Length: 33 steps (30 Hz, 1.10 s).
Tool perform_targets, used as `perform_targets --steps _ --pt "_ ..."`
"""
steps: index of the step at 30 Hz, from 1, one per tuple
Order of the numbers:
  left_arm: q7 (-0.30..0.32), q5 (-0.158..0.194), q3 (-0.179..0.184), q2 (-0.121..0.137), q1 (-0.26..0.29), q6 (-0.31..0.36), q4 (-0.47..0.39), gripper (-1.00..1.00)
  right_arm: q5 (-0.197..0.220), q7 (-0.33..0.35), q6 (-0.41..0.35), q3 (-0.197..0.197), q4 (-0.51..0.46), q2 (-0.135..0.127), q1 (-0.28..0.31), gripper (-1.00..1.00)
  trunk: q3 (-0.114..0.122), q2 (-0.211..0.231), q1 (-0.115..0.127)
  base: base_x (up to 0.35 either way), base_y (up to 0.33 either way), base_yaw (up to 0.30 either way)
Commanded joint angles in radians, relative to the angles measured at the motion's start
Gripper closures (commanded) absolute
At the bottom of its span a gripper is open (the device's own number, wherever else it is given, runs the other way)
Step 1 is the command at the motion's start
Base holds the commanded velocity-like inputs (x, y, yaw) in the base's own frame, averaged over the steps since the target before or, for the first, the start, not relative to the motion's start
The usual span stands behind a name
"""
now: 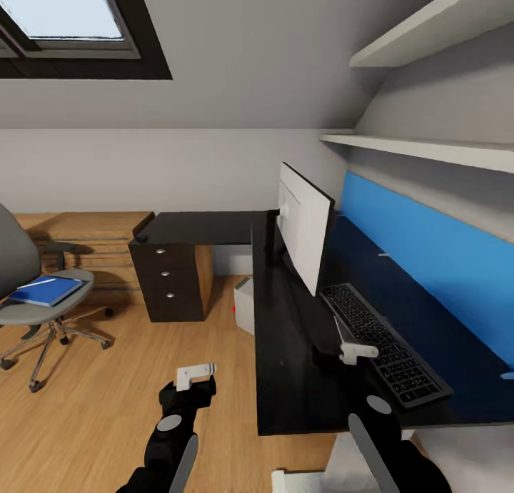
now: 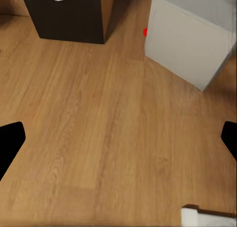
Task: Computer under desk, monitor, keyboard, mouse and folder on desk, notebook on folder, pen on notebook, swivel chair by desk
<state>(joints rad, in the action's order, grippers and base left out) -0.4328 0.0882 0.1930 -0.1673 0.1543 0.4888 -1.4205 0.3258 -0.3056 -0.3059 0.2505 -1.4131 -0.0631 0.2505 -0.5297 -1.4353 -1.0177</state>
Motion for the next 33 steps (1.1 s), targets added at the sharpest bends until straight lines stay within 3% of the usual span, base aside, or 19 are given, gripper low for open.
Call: perform_targets --steps 1,13,25,33 --pt "-0.009 0.010 0.002 0.000 0.001 0.003 -0.001 -1.00 0.009 -0.009 -0.002 0.004 -0.001 -0.001 0.001 -1.00 0.000 -0.001 0.000 -0.200 -0.293 -0.160" --pt "-0.010 0.012 -0.006 0.000 0.001 0.001 -0.003 -1.00 0.007 -0.014 -0.001 0.003 0.003 -0.001 0.001 -1.00 0.006 -0.001 0.000 -0.114 -0.282 -0.061" --pt "-0.009 0.013 -0.006 0.000 0.001 0.004 -0.003 -1.00 0.006 -0.014 -0.001 -0.004 0.005 -0.003 0.001 -1.00 0.006 -0.001 0.000 0.188 -0.247 0.000" --pt "-0.006 0.017 -0.006 0.000 0.001 0.008 -0.003 -1.00 0.008 -0.012 -0.008 -0.028 0.009 -0.004 0.004 -1.00 0.006 -0.001 0.000 0.045 -0.047 0.000"
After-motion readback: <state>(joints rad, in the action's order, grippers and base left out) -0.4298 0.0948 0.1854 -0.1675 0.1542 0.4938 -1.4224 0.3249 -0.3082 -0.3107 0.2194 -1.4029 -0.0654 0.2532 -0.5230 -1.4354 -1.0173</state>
